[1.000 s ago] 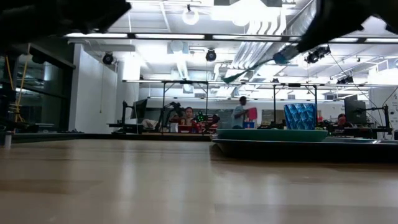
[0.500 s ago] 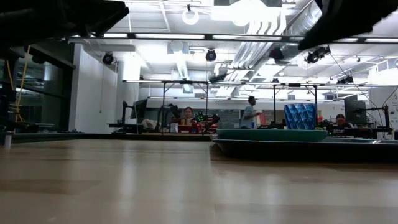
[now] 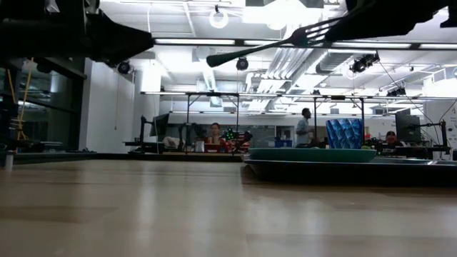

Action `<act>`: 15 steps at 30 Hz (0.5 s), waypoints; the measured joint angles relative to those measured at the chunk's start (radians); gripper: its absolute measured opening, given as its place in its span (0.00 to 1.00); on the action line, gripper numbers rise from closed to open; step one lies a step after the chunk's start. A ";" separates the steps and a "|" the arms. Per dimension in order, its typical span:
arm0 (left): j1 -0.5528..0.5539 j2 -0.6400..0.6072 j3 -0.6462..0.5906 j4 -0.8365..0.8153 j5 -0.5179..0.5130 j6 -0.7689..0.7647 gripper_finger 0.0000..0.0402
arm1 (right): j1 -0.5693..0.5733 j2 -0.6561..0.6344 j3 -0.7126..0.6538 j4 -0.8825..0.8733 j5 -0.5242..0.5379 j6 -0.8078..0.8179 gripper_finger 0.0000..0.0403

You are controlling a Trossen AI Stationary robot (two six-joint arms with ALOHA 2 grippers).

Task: Pick and place plate/cup/fork/spoon on tray
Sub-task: Put the blue fork to the left of the orange spoon on the black serving tray

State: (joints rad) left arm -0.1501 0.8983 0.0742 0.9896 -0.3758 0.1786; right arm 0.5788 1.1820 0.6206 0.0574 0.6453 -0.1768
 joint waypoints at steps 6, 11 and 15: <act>0.000 0.000 0.000 -0.027 0.025 -0.048 0.47 | 0.000 0.000 -0.001 -0.066 -0.067 -0.008 0.00; 0.000 0.000 0.002 -0.051 0.092 -0.095 0.52 | 0.017 0.000 -0.001 -0.222 -0.126 0.012 0.00; 0.000 0.000 0.039 -0.116 0.098 -0.098 0.55 | 0.012 0.000 0.021 -0.421 -0.117 0.078 0.00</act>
State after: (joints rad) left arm -0.1500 0.8983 0.1130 0.8741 -0.2778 0.0804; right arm 0.5904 1.1818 0.6414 -0.3633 0.5286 -0.0993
